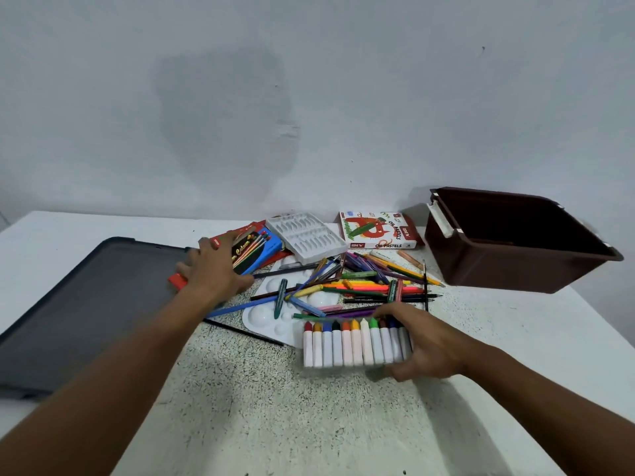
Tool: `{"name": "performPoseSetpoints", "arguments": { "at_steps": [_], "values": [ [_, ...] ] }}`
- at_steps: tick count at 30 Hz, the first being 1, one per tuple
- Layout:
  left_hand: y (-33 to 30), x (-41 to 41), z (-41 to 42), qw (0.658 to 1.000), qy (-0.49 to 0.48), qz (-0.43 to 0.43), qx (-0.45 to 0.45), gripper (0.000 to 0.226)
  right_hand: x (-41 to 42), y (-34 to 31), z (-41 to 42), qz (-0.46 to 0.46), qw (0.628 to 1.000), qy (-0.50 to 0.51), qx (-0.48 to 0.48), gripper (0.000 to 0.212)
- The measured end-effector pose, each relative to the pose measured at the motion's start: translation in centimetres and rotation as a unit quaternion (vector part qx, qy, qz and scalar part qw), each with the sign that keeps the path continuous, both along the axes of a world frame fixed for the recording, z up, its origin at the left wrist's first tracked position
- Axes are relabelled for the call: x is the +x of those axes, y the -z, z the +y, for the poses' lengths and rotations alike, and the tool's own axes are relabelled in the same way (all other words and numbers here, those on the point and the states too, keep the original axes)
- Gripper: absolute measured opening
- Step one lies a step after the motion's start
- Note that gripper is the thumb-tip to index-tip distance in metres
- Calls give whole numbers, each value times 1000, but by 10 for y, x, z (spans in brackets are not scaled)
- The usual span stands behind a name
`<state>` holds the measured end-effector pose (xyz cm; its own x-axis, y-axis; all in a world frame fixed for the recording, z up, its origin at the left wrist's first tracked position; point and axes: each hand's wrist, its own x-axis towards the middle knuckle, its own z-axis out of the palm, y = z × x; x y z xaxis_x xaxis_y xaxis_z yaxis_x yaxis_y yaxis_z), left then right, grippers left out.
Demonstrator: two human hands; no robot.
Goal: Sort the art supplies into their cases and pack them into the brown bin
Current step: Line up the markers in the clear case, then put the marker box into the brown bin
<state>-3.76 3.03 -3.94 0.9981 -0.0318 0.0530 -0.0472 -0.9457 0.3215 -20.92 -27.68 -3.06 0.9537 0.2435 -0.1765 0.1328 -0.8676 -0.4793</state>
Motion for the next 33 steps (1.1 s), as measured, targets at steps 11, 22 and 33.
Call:
{"name": "performPoseSetpoints", "arguments": {
  "at_steps": [11, 22, 33],
  "values": [
    [-33, -9, -1, 980, 188, -33, -51, 110, 22, -69, -34, -156, 983, 83, 41, 83],
    [-60, -21, -13, 939, 315, -42, -131, 104, 29, -123, -48, -277, 955, 96, -55, 85],
    [-76, -37, -19, 931, 325, -132, -104, 99, 20, -141, -47, -260, 957, 17, -125, 100]
  ]
}}
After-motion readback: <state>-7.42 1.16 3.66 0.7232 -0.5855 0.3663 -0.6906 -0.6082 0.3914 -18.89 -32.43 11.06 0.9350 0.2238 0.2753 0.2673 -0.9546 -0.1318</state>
